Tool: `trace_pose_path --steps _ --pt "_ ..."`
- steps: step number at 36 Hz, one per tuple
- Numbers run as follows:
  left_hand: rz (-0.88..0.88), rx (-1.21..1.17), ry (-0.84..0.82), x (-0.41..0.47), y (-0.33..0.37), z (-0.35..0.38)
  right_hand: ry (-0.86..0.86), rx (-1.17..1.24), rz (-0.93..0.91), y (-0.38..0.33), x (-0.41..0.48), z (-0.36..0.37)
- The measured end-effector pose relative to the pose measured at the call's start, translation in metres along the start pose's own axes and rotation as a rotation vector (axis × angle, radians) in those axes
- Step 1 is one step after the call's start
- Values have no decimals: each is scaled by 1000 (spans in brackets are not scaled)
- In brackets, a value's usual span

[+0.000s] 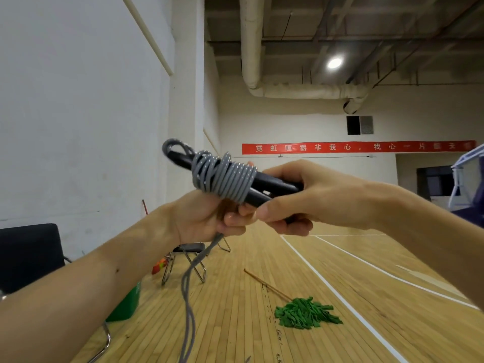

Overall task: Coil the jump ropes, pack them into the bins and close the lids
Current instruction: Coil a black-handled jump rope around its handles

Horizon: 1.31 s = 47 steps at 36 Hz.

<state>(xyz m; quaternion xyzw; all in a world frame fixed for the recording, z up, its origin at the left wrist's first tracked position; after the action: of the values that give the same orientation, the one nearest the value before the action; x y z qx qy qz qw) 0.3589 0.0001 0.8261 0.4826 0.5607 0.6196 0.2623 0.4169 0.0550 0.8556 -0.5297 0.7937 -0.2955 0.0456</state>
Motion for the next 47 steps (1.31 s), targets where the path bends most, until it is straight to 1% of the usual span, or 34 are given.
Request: trace_pose_path --steps 1,2,6,13,18,23,26,27,28,30,31,33,37,40,43,45,47 --pt "-2 54 -59 2 -1 5 28 5 10 2 0 -3" --pt "6 91 -55 2 0 7 49 5 20 3 1 -5" --pt "32 224 255 0 3 -10 141 -37 77 13 3 -16" --pt "-94 427 492 -12 -8 -24 383 -96 195 42 -5 -47" --pt "-154 598 515 -10 -8 -22 428 -171 269 58 -4 -53" --pt "-185 744 464 -9 -4 -19 538 -325 303 66 -8 -69" --pt "-267 868 460 -11 -8 -22 603 -422 342 74 -16 -80" --pt "-290 952 465 -12 -8 -22 615 -435 368 78 -19 -84" --pt "-299 1068 478 -12 -4 -22 610 -435 397 84 -22 -86" --pt "-290 1305 507 -11 5 -20 547 -422 470 99 -24 -86" --pt "-284 1373 514 -10 8 -18 508 -422 504 106 -25 -84" --pt "-290 1456 510 -9 10 -16 457 -440 550 115 -25 -80" --pt "-300 1646 488 -3 11 -8 434 -506 590 119 -21 -75" --pt "-299 1850 491 1 19 1 388 -489 628 123 -16 -67" --pt "-289 2023 453 4 29 11 298 -468 675 126 -13 -56" --pt "-254 2087 405 7 35 16 248 -486 695 126 -10 -50" --pt "-203 2095 370 10 41 19 202 -517 702 124 -7 -44"
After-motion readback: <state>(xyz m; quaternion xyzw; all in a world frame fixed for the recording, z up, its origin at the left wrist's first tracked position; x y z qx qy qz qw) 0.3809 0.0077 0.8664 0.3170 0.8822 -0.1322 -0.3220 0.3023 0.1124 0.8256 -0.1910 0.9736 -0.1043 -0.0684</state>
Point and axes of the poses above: each hand's wrist, its own x-axis towards the middle knuckle, its own z-axis out of the palm, y = z × x, the point moved 10 cm from there along x, towards the middle knuckle, and after that the axes turned 11 degrees about -y, right-handed, at the moved point
